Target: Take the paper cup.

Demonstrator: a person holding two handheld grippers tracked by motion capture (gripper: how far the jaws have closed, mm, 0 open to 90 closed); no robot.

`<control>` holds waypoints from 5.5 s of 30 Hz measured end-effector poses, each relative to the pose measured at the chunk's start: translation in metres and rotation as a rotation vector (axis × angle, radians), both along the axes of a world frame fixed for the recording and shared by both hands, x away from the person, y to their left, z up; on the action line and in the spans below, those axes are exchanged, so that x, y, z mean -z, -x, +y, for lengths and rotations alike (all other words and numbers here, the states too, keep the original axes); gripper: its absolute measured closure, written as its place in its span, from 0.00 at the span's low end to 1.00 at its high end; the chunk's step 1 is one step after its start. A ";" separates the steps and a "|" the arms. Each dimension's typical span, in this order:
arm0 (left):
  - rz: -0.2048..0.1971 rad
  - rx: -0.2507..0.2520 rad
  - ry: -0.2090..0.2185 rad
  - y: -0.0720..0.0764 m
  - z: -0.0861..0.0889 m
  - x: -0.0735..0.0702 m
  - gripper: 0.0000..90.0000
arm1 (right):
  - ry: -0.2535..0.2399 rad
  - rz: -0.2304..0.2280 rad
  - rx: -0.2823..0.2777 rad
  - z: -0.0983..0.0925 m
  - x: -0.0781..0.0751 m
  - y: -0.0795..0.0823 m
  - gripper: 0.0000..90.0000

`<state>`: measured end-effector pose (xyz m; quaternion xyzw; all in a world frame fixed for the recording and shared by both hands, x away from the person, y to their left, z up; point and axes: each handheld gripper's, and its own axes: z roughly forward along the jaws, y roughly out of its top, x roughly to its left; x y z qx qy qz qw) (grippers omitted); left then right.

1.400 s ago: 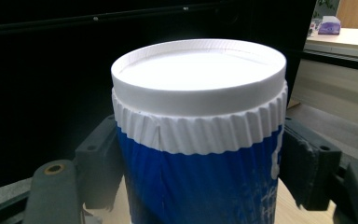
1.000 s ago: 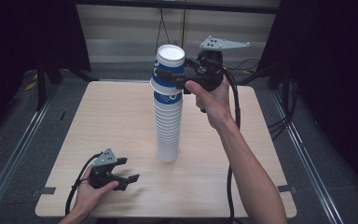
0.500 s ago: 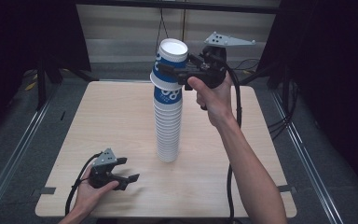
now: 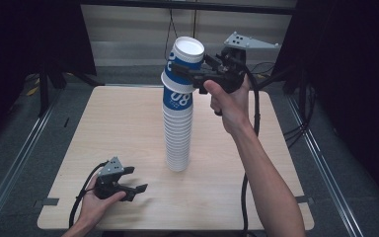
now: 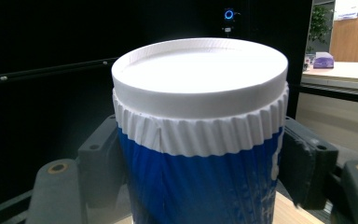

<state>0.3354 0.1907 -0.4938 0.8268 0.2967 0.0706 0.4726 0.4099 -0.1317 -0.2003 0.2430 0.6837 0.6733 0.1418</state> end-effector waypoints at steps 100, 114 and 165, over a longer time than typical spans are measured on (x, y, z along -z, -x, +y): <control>-0.097 0.154 0.187 -0.013 -0.047 -0.063 0.18 | 0.099 0.199 -0.055 -0.045 0.184 0.061 0.29; -0.080 0.179 0.196 -0.004 -0.047 -0.049 0.18 | 0.093 0.215 -0.112 -0.031 0.209 0.066 0.30; -0.017 0.294 0.236 -0.001 -0.070 -0.042 0.18 | 0.087 0.215 -0.224 0.022 0.231 0.079 0.29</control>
